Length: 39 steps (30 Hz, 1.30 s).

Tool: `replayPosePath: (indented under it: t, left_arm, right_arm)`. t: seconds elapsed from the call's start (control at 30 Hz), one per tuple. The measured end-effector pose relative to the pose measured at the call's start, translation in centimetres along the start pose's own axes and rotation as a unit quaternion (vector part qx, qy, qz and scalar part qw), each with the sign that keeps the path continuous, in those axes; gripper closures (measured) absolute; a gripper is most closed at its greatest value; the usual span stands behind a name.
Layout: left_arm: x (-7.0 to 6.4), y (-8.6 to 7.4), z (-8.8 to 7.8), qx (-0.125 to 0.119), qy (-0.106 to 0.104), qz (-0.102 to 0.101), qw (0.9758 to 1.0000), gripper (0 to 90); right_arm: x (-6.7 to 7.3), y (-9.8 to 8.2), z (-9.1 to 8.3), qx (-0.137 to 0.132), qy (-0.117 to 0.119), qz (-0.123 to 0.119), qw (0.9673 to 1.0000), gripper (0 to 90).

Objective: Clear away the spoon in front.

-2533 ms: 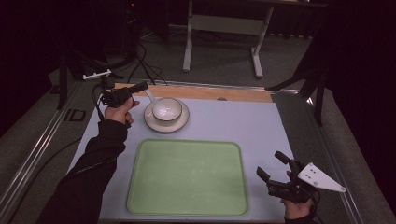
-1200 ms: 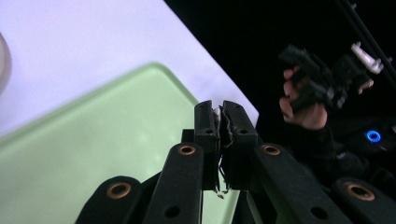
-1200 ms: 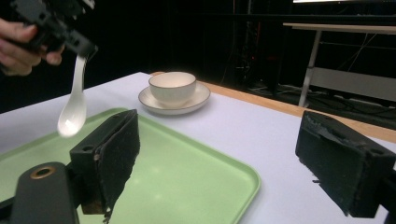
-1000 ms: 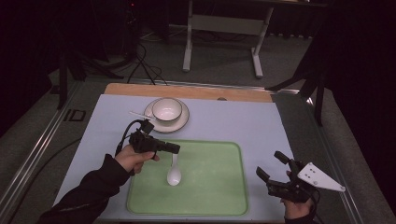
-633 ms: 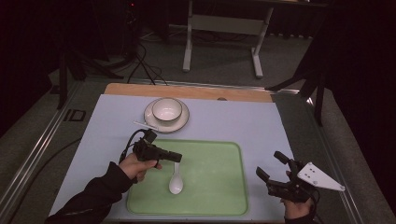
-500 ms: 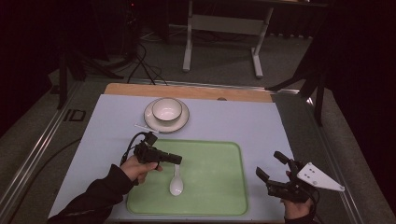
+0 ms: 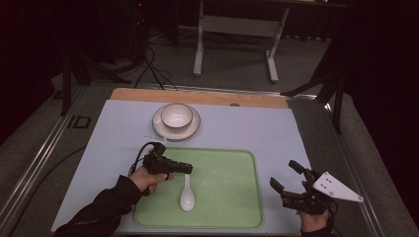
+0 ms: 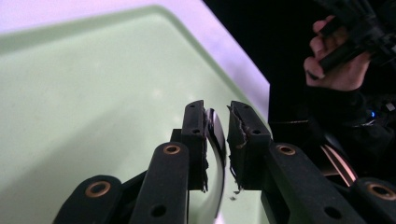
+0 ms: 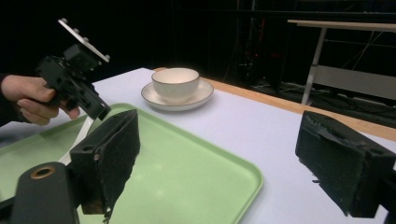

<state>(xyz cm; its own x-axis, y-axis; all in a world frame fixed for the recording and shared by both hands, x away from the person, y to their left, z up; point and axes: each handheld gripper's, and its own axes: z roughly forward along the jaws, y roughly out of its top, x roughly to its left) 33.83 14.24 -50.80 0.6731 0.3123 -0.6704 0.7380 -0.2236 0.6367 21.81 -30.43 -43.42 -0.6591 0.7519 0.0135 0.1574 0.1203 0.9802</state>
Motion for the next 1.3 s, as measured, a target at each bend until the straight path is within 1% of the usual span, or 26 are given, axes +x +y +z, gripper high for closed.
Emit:
replayPosePath:
  t: [0.03,0.07,0.13,0.17,0.27,0.3,0.33,0.4,0.43,0.47,0.53,0.63,0.67,0.7,0.77,0.83,0.9,1.0,1.07,1.13,1.17,1.3]
  left_arm:
    - [0.2,-0.1,0.1,0.0,0.002,0.001,1.0,76.7]
    - [0.4,-0.2,0.3,0.002,0.004,-0.004,1.0,76.7]
    - [0.5,-0.3,0.5,-0.004,0.011,0.001,0.9999,76.2]
    - [0.6,-0.4,0.5,-0.007,0.02,0.008,0.9998,73.0]
    - [0.7,-0.5,0.7,-0.012,0.037,0.014,0.9991,70.9]
    - [0.8,-0.6,0.8,-0.015,0.045,0.014,0.9988,68.5]
    - [0.9,-0.7,0.9,-0.018,0.057,0.015,0.9981,68.4]
    - [1.1,-0.8,1.2,-0.016,0.069,0.013,0.9974,67.8]
    - [1.2,-0.8,1.3,-0.014,0.078,0.012,0.9968,66.0]
    - [1.3,-0.8,1.5,-0.013,0.082,0.014,0.9964,66.1]
    - [1.3,-0.8,1.8,-0.011,0.098,0.019,0.9949,66.0]
    - [1.2,-0.7,2.2,-0.016,0.11,0.029,0.9934,66.0]
    - [1.3,-0.6,2.3,-0.013,0.114,0.035,0.9928,64.4]
    - [1.3,-0.6,2.4,-0.014,0.119,0.036,0.9921,64.2]
    - [1.5,-0.5,2.7,-0.011,0.131,0.034,0.9908,64.0]
    - [1.8,-0.4,2.9,-0.006,0.145,0.031,0.9889,64.0]
    - [2.0,-0.4,3.1,-0.005,0.153,0.032,0.9877,62.8]
    - [2.2,-0.4,3.2,-0.012,0.162,0.032,0.9862,62.7]
    - [2.4,-0.2,3.0,-0.024,0.164,0.028,0.9858,62.7]
    - [2.4,0.0,2.8,-0.036,0.168,0.027,0.9847,61.2]
    - [2.3,0.1,2.6,-0.041,0.165,0.024,0.9852,61.2]
    - [1.7,0.5,2.0,-0.044,0.155,0.027,0.9866,61.1]
  right_arm:
    - [0.0,0.0,0.0,0.0,0.001,0.0,1.0,13.6]
    - [0.0,0.0,0.0,0.0,0.001,-0.001,1.0,13.6]
    - [0.0,0.0,0.0,0.001,0.002,0.0,1.0,13.7]
    - [0.0,0.0,0.0,0.001,0.003,0.0,1.0,13.6]
    - [0.0,0.0,0.1,0.002,0.005,0.002,1.0,13.7]
    - [0.0,0.0,0.1,0.002,0.006,0.002,1.0,13.7]
    - [0.0,-0.1,0.1,0.002,0.007,0.003,1.0,13.7]
    - [0.0,-0.1,0.1,0.002,0.008,0.004,1.0,13.7]
    - [0.0,-0.1,0.1,0.002,0.009,0.003,1.0,13.7]
    - [0.0,-0.1,0.1,0.003,0.01,0.003,0.9999,13.8]
    - [0.0,-0.1,0.2,0.004,0.01,0.003,0.9999,13.8]
    - [0.0,-0.1,0.2,0.005,0.011,0.004,0.9999,13.8]
    - [0.0,-0.1,0.2,0.005,0.012,0.005,0.9999,13.8]
    - [0.0,-0.1,0.2,0.005,0.012,0.005,0.9999,13.9]
    - [0.0,-0.1,0.2,0.006,0.012,0.006,0.9999,13.8]
    - [0.0,-0.1,0.2,0.006,0.013,0.006,0.9999,13.8]
    - [0.0,-0.1,0.2,0.006,0.014,0.006,0.9999,13.8]
    - [-0.1,-0.1,0.2,0.006,0.015,0.008,0.9998,13.9]
    - [-0.1,-0.1,0.2,0.006,0.015,0.008,0.9998,13.9]
    - [-0.1,-0.1,0.2,0.007,0.015,0.007,0.9998,13.9]
    - [0.0,-0.1,0.2,0.007,0.015,0.007,0.9998,13.9]
    - [-0.1,-0.2,0.2,0.008,0.014,0.007,0.9998,13.9]
